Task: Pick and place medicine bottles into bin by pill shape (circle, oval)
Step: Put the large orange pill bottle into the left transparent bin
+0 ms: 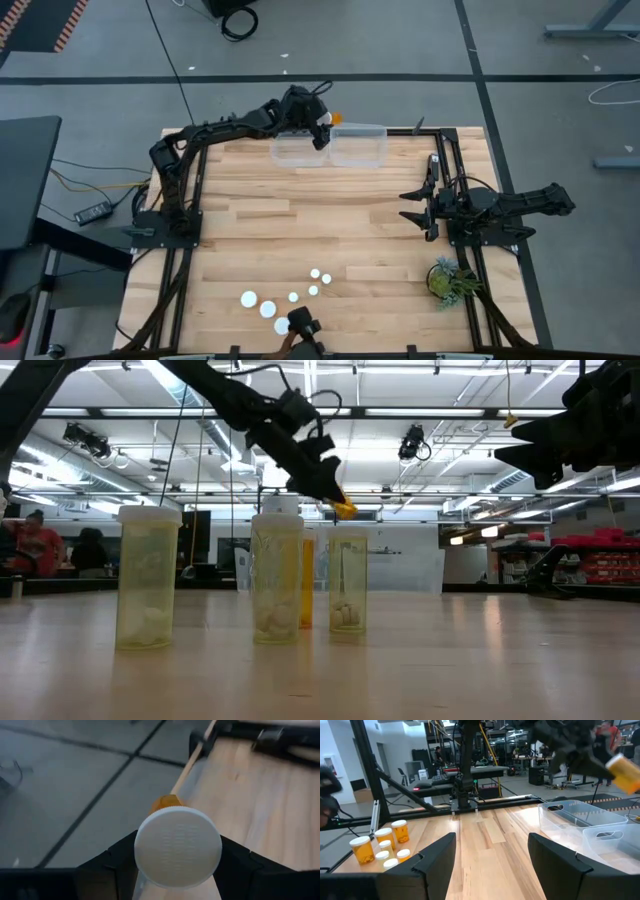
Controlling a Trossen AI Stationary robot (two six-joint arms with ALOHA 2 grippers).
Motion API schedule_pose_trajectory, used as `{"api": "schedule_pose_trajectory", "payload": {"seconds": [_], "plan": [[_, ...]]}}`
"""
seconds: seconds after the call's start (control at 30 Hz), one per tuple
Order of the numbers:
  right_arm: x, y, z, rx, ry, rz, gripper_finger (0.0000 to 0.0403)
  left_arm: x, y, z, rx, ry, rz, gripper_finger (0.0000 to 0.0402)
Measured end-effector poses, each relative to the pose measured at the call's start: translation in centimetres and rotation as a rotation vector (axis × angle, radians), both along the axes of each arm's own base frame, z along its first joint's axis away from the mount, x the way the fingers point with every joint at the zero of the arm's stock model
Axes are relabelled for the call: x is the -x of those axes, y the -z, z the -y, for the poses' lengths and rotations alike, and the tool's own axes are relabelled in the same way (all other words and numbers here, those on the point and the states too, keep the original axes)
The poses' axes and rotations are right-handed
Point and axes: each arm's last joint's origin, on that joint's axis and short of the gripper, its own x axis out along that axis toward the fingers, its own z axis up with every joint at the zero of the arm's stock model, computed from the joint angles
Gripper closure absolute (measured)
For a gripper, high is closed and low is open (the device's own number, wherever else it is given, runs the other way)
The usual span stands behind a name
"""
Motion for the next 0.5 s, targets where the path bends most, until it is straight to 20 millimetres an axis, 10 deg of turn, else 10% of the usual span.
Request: {"api": "schedule_pose_trajectory", "payload": {"seconds": [0.5], "plan": [[0.0, 0.0, 0.0, 0.000, 0.000, 0.000, 0.0148, 3.1, 1.0, -1.3, 0.282, -0.125, -0.238, 0.0187]]}}
